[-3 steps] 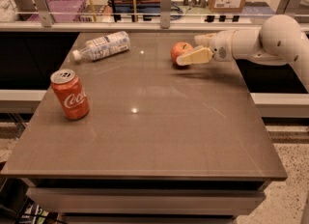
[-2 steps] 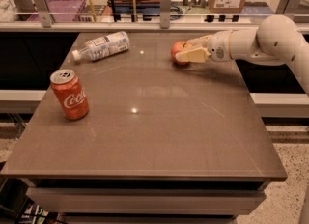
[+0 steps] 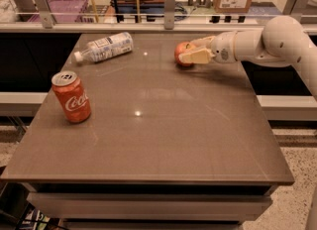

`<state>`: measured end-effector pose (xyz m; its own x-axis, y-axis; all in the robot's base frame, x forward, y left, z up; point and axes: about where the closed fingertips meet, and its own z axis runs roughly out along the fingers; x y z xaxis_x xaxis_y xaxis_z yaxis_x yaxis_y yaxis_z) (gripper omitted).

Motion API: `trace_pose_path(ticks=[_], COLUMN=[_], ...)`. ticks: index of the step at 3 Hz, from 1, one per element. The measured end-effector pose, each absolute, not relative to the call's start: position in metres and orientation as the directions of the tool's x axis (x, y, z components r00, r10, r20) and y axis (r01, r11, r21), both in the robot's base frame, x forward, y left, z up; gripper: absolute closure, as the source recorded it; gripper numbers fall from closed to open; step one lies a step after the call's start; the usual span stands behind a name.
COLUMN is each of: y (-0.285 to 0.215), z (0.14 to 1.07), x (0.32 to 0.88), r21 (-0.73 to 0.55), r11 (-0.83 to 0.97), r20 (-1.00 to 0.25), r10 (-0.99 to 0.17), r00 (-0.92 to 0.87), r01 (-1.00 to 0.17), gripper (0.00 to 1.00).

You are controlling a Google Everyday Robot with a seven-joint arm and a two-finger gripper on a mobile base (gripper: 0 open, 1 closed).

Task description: Move apple near coke can

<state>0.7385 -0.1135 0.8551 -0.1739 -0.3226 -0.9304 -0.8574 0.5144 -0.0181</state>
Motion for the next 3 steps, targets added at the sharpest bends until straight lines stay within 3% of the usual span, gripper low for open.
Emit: trace_pose_path(ticks=[1, 3], y=[-0.1106, -0.1058], z=[0.854, 0.8593], x=[0.7387, 0.739], r21=[-0.016, -0.022], r11=[0.511, 0.505], r20=[-0.93, -0.925], r10=[-0.323, -0.337], r00=[-0.174, -0.173], r01=[-0.86, -0.863], gripper=[1.0, 1.0])
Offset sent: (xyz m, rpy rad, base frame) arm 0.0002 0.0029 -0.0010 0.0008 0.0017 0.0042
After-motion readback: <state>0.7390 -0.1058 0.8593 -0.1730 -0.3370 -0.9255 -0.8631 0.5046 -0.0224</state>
